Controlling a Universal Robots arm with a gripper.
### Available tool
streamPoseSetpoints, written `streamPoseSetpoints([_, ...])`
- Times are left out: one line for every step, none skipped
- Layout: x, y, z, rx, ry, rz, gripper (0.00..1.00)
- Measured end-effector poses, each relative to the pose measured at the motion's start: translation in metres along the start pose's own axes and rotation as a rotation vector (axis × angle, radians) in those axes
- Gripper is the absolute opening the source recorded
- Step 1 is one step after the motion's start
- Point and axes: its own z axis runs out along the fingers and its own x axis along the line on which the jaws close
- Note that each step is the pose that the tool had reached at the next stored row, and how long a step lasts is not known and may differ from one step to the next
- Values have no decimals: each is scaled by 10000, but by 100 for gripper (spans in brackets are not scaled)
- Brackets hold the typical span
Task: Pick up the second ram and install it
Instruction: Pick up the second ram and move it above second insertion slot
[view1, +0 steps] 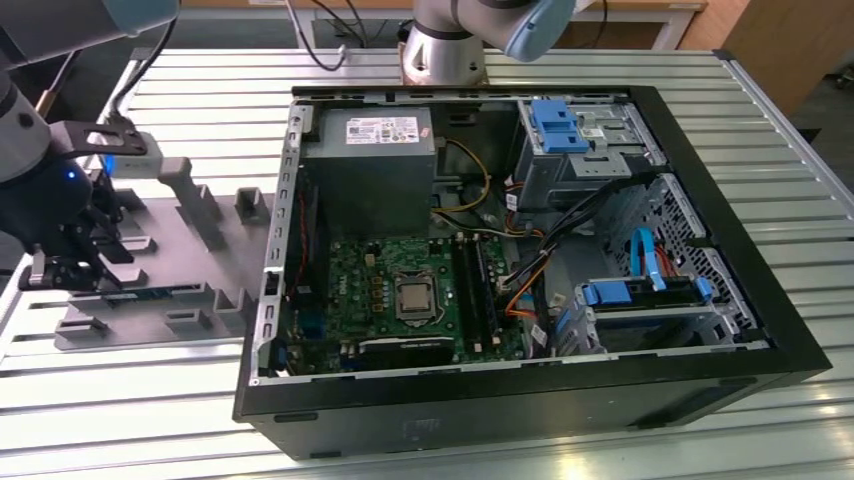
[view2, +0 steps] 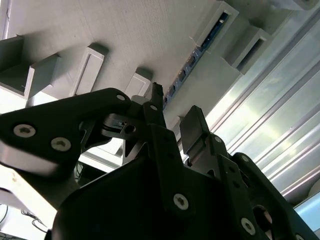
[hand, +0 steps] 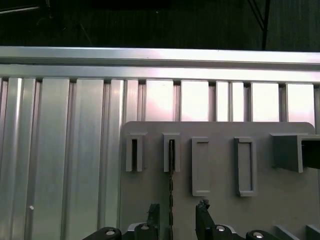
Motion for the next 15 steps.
streamPoseSetpoints([0, -1, 14, 5, -1, 0, 42])
streamPoseSetpoints([1, -1, 25, 10, 0, -1, 42])
streamPoseSetpoints([1, -1, 34, 15, 1, -2, 42])
streamPoseSetpoints([3, -1, 41, 21, 3, -2, 42])
streamPoseSetpoints([4, -1, 48, 30, 8, -3, 42])
streamPoseSetpoints([6, -1, 57, 40, 13, -4, 42])
streamPoseSetpoints([9, -1, 66, 49, 15, -7, 42])
streamPoseSetpoints([13, -2, 75, 58, 18, -12, 42])
streamPoseSetpoints([16, -3, 84, 70, 23, -20, 42])
streamPoseSetpoints([18, -3, 93, 84, 27, -27, 42])
streamPoseSetpoints([20, -3, 102, 98, 32, -32, 42])
streamPoseSetpoints([20, -4, 110, 110, 34, -35, 42])
streamPoseSetpoints([21, -4, 118, 115, 35, -36, 42])
streamPoseSetpoints([21, -5, 126, 119, 35, -37, 42])
streamPoseSetpoints([21, -5, 136, 122, 36, -36, 42])
